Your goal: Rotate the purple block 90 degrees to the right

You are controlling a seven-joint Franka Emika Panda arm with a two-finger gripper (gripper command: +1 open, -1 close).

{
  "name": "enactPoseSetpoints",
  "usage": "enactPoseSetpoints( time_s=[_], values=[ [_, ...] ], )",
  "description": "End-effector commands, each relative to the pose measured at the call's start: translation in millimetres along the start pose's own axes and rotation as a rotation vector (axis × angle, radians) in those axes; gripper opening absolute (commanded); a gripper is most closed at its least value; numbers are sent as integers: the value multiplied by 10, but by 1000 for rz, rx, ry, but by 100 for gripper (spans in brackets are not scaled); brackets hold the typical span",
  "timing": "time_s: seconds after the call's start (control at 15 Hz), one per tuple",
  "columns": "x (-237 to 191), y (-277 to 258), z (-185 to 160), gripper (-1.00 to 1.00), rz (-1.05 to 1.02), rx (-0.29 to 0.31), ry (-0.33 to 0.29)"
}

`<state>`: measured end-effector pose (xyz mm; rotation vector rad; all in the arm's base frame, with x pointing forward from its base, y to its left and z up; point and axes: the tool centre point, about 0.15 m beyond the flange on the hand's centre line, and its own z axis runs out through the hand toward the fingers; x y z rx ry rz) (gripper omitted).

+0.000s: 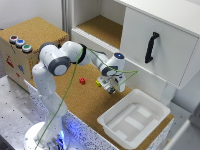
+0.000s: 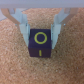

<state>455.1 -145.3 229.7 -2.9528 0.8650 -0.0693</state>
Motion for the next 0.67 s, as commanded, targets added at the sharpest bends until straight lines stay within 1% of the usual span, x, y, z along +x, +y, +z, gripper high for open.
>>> enactPoseSetpoints(
  time_s=[0.0, 0.07, 0.13, 0.2, 0.27, 0.33, 0.4, 0.47, 0.53, 0.6],
  values=[
    [15, 107, 101, -100, 370, -12, 5],
    [9, 203, 130, -100, 507, 17, -6],
    [-13, 269, 128, -100, 614, 20, -5],
    [-5, 301, 109, -100, 672, 26, 10],
    [18, 310, 106, -100, 677, 61, 11],
    [22, 337, 64, -100, 725, 97, 2],
    [41, 357, -2, -100, 758, 92, 24],
    [58, 371, 17, -100, 817, 112, 8],
    [87, 362, 91, -100, 884, 135, -31],
    [96, 335, 165, -100, 958, 179, -66]
  ],
)
